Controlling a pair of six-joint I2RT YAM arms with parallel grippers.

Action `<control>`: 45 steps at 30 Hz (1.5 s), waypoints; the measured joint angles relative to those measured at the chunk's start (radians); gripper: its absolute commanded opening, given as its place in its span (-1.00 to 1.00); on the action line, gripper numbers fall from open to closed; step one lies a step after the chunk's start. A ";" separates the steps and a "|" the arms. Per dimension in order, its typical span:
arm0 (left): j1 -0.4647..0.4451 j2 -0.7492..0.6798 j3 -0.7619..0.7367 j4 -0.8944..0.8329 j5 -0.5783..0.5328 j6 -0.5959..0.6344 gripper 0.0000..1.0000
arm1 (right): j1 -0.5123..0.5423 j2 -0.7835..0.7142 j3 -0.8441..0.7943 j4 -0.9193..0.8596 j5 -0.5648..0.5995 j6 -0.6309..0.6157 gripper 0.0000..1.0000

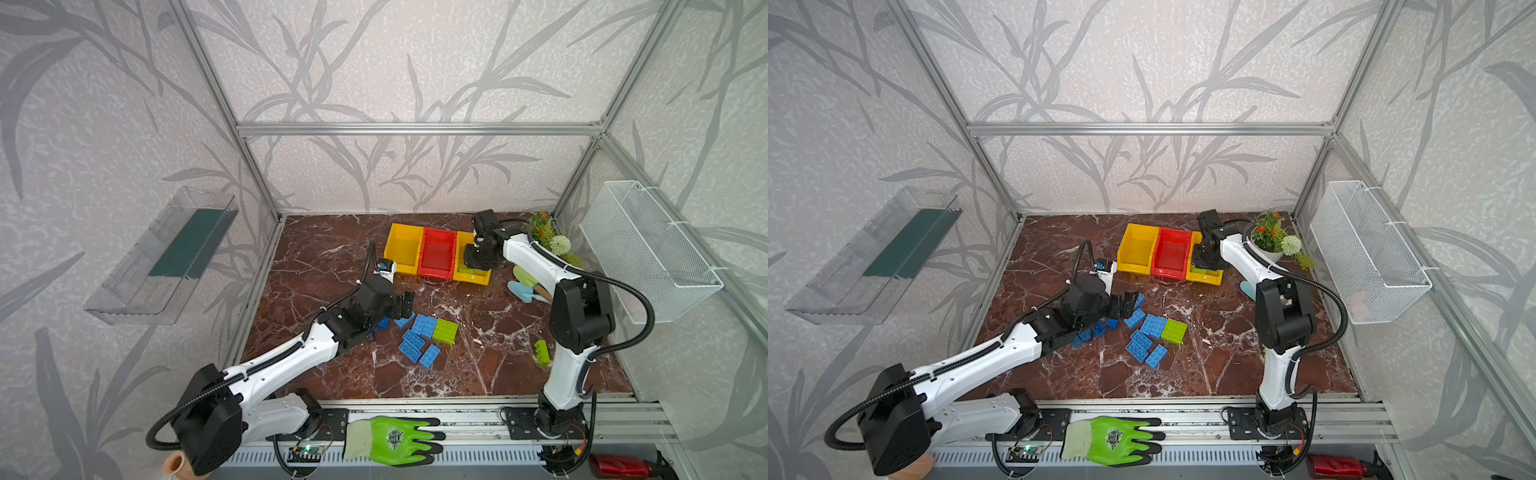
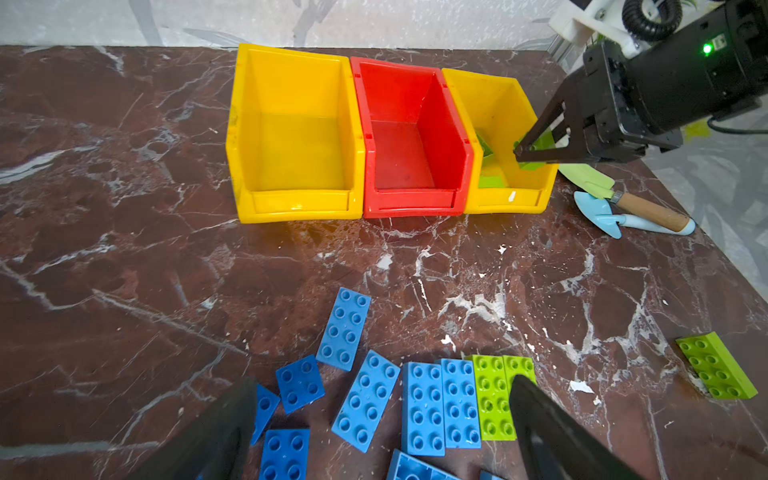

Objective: Sort the legos into containers by color
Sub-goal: 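Carry the small lime-green brick over the yellow bin nearest the pot and release, then move the right gripper back down over the lime-green bricks in the pile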

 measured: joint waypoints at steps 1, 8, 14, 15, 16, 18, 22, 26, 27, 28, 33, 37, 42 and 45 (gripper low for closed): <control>-0.003 0.011 0.008 0.002 0.004 0.001 0.87 | -0.005 0.011 0.017 0.001 0.000 -0.004 -0.51; -0.004 0.064 0.052 0.000 0.016 0.018 0.87 | -0.031 0.116 0.109 -0.003 0.000 -0.024 -0.42; -0.004 0.074 0.060 -0.003 0.014 0.026 0.87 | -0.036 0.189 0.164 -0.014 0.000 -0.039 -0.06; -0.004 0.074 0.060 -0.004 0.014 0.026 0.87 | -0.036 0.194 0.172 -0.019 0.000 -0.039 0.04; -0.004 0.074 0.060 -0.005 0.014 0.026 0.87 | -0.036 0.197 0.176 -0.019 0.000 -0.041 0.10; -0.004 0.074 0.060 -0.006 0.014 0.026 0.87 | -0.036 0.197 0.186 -0.025 0.000 -0.043 0.15; -0.004 0.069 0.060 -0.010 0.014 0.026 0.86 | -0.036 0.184 0.186 -0.027 -0.005 -0.042 0.20; -0.004 0.031 0.045 -0.010 0.013 0.024 0.87 | -0.030 0.108 0.111 -0.020 -0.019 -0.037 0.24; -0.005 0.013 0.034 -0.010 0.012 0.022 0.87 | -0.026 0.071 0.076 -0.018 -0.021 -0.034 0.26; -0.005 -0.004 0.023 -0.010 0.011 0.018 0.87 | -0.024 0.041 0.047 -0.016 -0.021 -0.032 0.26; -0.011 -0.108 -0.065 -0.011 0.008 -0.004 0.87 | 0.033 -0.164 -0.164 0.011 -0.030 -0.011 0.36; -0.017 -0.188 -0.143 -0.012 0.013 -0.026 0.87 | 0.127 -0.292 -0.363 0.036 -0.041 0.016 0.42; -0.029 -0.281 -0.224 -0.029 0.015 -0.055 0.87 | 0.262 -0.366 -0.548 0.039 -0.043 0.057 0.42; -0.034 -0.344 -0.261 -0.045 0.014 -0.069 0.87 | 0.331 -0.401 -0.610 0.038 -0.040 0.083 0.43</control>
